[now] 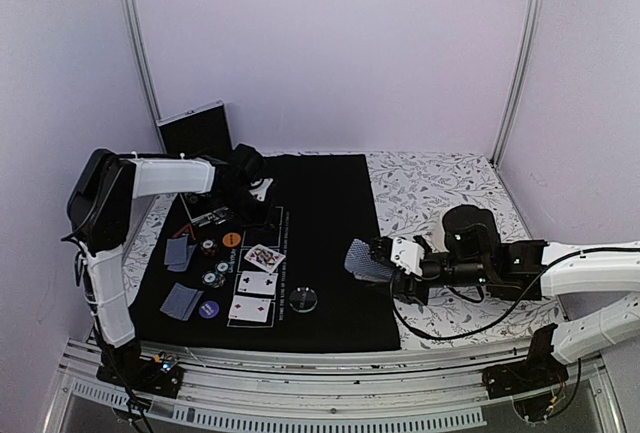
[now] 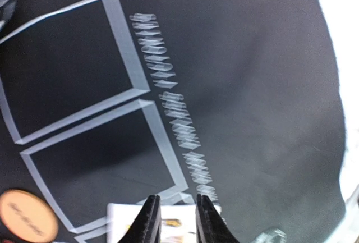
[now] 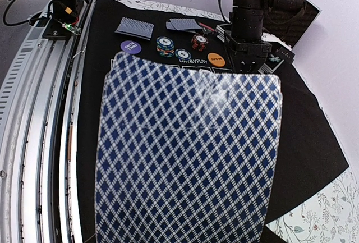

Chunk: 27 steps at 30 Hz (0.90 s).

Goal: Distribute texas hold em gaming equipment
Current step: Adjust the poker card in the community card area.

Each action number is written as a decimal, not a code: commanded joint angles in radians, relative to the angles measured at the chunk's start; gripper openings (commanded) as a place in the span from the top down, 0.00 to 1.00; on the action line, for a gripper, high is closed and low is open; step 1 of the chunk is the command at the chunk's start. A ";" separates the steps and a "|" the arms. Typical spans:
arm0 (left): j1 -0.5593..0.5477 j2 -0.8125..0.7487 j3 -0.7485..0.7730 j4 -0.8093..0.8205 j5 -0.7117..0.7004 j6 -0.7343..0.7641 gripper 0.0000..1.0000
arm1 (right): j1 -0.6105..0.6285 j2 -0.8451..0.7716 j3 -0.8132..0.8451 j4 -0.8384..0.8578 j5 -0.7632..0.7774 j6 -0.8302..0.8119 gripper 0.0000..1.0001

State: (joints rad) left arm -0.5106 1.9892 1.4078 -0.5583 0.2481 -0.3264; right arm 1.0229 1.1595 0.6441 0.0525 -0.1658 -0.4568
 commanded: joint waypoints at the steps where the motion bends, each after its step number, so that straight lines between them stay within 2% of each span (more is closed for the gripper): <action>1: 0.026 0.080 0.002 -0.012 -0.042 0.009 0.78 | 0.006 -0.035 -0.014 0.017 0.016 0.022 0.49; 5: 0.026 0.079 -0.055 -0.008 -0.077 0.009 0.80 | 0.006 -0.047 -0.022 0.015 0.018 0.030 0.49; 16: 0.026 -0.087 -0.231 0.007 -0.179 -0.007 0.80 | 0.006 -0.036 -0.014 0.034 0.025 0.032 0.48; 20: 0.026 -0.107 -0.239 0.007 -0.216 -0.020 0.80 | 0.006 -0.029 -0.009 0.033 0.026 0.026 0.49; 27: -0.001 -0.148 -0.154 -0.018 -0.258 -0.002 0.75 | 0.008 -0.047 -0.009 0.019 0.035 0.033 0.48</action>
State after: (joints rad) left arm -0.4831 1.9053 1.1995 -0.5510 0.0391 -0.3374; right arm 1.0241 1.1336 0.6281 0.0536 -0.1459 -0.4335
